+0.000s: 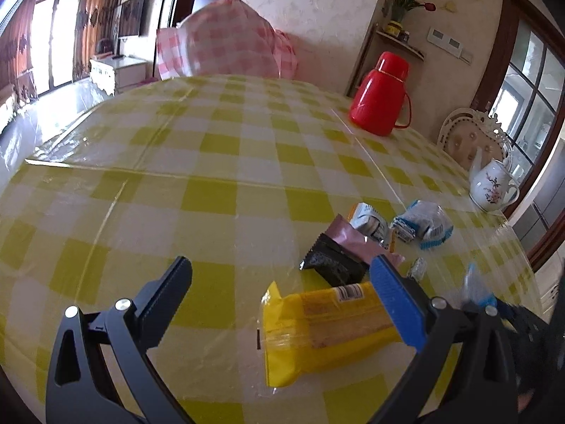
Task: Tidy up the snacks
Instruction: 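Grasp the yellow bread loaf with the left tool while the right grasps the blue candy bag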
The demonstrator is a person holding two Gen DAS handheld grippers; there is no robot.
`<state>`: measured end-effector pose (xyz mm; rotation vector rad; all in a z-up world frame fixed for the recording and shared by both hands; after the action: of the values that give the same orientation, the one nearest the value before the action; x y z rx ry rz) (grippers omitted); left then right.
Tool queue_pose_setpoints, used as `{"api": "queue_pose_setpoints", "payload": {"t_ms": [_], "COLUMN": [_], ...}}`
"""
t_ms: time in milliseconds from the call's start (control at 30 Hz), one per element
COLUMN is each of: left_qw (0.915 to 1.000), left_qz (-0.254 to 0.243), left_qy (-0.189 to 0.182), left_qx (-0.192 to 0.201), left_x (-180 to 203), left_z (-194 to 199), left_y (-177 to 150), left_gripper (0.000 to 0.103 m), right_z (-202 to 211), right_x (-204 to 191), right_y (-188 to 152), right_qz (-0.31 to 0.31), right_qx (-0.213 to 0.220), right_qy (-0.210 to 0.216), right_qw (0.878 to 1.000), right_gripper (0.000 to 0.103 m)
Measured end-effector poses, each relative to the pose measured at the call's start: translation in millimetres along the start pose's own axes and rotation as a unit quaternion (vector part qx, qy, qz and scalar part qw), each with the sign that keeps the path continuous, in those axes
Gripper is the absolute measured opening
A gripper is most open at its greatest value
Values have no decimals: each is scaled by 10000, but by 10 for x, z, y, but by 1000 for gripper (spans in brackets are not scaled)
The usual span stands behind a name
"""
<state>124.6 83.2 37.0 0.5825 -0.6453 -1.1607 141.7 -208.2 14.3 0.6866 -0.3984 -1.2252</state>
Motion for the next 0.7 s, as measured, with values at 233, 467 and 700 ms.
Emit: {"api": "queue_pose_setpoints", "payload": {"t_ms": [233,467,700], "left_qw": [10000,9722,9454], "left_qz": [-1,-2315,-2887], "left_qy": [-80,-195,-878], "left_qx": [-47,-289,-1234], "left_x": [108,692,833], "left_z": [-63,-292,-183], "left_y": [30,0,-357], "left_gripper": [101,101,101], "right_z": [558,558,697], "right_x": [-186,-110,117], "right_y": [-589,-631,-566], "right_qz": [1165,1012,618], "right_qx": [-15,-144,150], "right_qy": [303,104,-232], "right_qw": [9927,9947,9977], "right_gripper": [53,58,86]}}
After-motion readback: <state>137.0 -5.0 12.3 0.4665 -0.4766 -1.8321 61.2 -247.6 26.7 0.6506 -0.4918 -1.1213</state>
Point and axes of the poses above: each gripper's, at about its wrist camera, not at the fingertips, and z roughly against the way its jaws point, x to its right, y to its top, the point moved 1 cm from there along -z, roughly the way its jaws point, and after that the axes turned 8 degrees about y, right-handed, at the moved point
